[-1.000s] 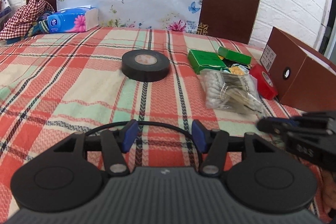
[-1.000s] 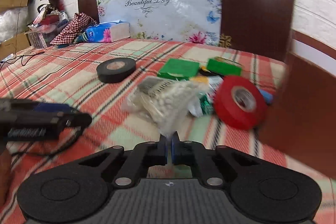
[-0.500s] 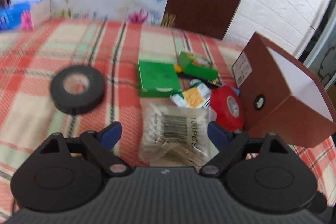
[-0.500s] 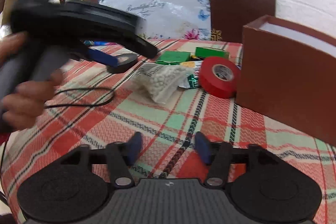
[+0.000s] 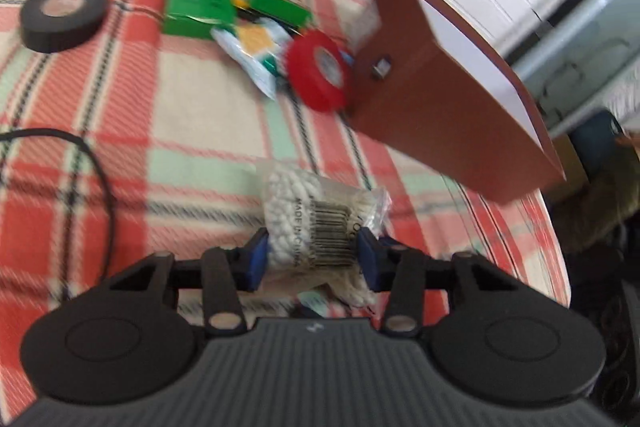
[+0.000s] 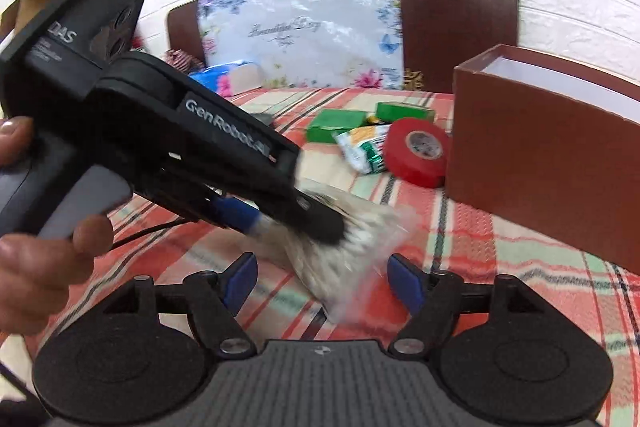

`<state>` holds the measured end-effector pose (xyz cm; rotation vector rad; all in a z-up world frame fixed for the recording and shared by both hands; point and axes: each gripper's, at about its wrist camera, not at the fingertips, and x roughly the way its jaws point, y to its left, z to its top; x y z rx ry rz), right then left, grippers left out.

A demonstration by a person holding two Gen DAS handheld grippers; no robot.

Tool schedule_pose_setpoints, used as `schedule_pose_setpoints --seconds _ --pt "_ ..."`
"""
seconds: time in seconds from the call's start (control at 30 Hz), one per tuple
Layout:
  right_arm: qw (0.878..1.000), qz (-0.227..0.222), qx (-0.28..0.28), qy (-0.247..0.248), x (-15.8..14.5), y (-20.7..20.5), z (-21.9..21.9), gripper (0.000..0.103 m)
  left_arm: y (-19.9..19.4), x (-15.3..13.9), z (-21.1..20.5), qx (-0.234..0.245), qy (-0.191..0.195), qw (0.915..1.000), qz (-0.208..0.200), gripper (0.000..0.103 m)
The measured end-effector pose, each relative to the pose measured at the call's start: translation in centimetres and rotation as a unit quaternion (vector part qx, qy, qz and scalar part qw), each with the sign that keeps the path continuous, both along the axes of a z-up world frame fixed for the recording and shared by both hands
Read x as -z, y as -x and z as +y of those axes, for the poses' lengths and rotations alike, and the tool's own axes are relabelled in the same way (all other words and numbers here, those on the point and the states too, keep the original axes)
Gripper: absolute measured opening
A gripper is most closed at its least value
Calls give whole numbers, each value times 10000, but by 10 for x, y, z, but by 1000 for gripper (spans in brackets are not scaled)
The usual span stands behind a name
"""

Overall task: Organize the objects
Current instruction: 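Carry the cotton swab bag into the brown box and release it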

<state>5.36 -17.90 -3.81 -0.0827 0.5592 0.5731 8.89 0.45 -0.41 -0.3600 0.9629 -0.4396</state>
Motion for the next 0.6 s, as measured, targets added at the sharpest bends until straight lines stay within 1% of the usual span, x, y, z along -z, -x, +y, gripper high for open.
schedule_pose_setpoints --seconds 0.03,0.07,0.13,0.17,0.2,0.27,0.33,0.4,0.47,0.53,0.6 --pt "10000 42 45 21 0 -1 0 76 2 -2 -4 62 -54 10000 -24 48" --pt "9999 118 106 -26 0 -4 -1 75 3 -4 -7 90 -99 9999 -42 47" --pt "9993 207 250 -203 -3 -8 -7 63 4 -13 -9 111 -126 9998 -128 45" --pt "9990 140 360 -240 -7 -8 -11 51 4 -21 -9 128 -119 9995 -245 43" --pt "9987 34 415 -285 -12 -7 -14 46 5 -31 -10 176 -70 9992 -366 41" --pt "9968 -366 568 -421 -27 -3 -21 46 2 -56 -15 301 34 9971 -703 41" --pt "9923 -845 803 -408 -43 0 -25 44 -2 -81 -28 460 26 9929 -1101 41" --pt "9844 -1326 1096 -372 -58 0 -30 44 -8 -102 -43 622 22 9882 -1398 42" --pt "9754 -1698 1370 -307 -69 -3 -36 44 -18 -116 -61 786 -16 9834 -1635 42" --pt "9691 -1859 1606 -235 -76 -14 -46 44 -31 -124 -83 927 -69 9795 -1788 42" --pt "9649 -1872 1826 -259 -78 -27 -60 44 -45 -126 -103 1019 -99 9774 -1847 42"
